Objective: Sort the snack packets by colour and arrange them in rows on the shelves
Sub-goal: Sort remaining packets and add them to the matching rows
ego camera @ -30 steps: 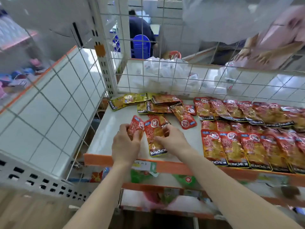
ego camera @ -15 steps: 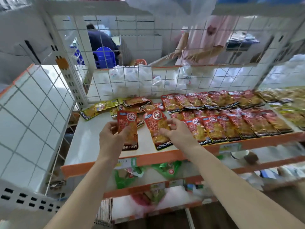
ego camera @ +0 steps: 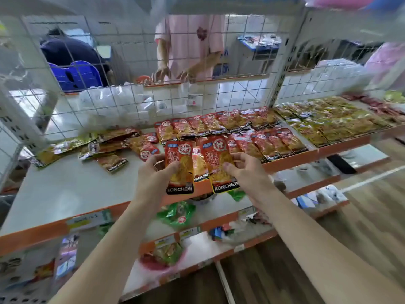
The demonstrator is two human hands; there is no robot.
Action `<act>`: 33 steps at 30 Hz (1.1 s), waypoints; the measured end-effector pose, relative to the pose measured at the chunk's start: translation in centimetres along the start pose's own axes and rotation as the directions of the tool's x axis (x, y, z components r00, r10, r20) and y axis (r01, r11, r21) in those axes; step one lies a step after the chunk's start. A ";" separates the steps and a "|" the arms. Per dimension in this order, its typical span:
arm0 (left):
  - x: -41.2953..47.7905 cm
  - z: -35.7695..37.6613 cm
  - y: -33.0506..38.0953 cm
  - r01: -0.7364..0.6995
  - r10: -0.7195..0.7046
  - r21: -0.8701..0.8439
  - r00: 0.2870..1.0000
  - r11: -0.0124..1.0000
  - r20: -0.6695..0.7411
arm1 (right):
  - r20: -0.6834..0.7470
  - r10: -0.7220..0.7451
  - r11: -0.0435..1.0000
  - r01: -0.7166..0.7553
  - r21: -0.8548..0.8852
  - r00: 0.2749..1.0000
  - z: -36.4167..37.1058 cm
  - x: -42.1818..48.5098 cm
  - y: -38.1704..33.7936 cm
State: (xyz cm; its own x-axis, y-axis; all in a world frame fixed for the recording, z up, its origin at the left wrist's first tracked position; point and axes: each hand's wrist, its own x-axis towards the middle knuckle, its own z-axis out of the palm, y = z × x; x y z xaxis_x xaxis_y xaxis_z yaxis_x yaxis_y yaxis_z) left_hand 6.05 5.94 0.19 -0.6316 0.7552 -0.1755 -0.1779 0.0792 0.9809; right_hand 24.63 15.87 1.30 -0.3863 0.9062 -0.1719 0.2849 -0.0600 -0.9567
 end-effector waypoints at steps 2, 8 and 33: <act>-0.9 2.5 -0.2 0.013 -0.013 -0.015 1.000 1.000 0.027 | -0.023 0.003 1.000 -0.003 0.001 1.000 -2.8 -0.7 0.4; -3.1 8.8 -0.7 -0.005 0.003 0.017 0.997 1.000 0.071 | -0.069 0.011 1.000 -0.009 0.024 0.998 -9.7 -1.8 1.7; 6.6 23.5 -1.0 -0.020 -0.017 0.154 0.971 0.988 0.239 | -0.236 0.044 0.996 -0.024 0.085 0.971 -21.1 10.1 3.8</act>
State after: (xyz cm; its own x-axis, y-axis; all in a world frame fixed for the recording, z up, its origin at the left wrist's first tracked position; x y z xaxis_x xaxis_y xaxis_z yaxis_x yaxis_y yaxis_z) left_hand 19.81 26.11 0.04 -0.4302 0.8871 -0.1673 -0.0464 0.1633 0.9855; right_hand 40.31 33.64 0.91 -0.1551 0.9760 -0.1531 0.2188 -0.1172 -0.9687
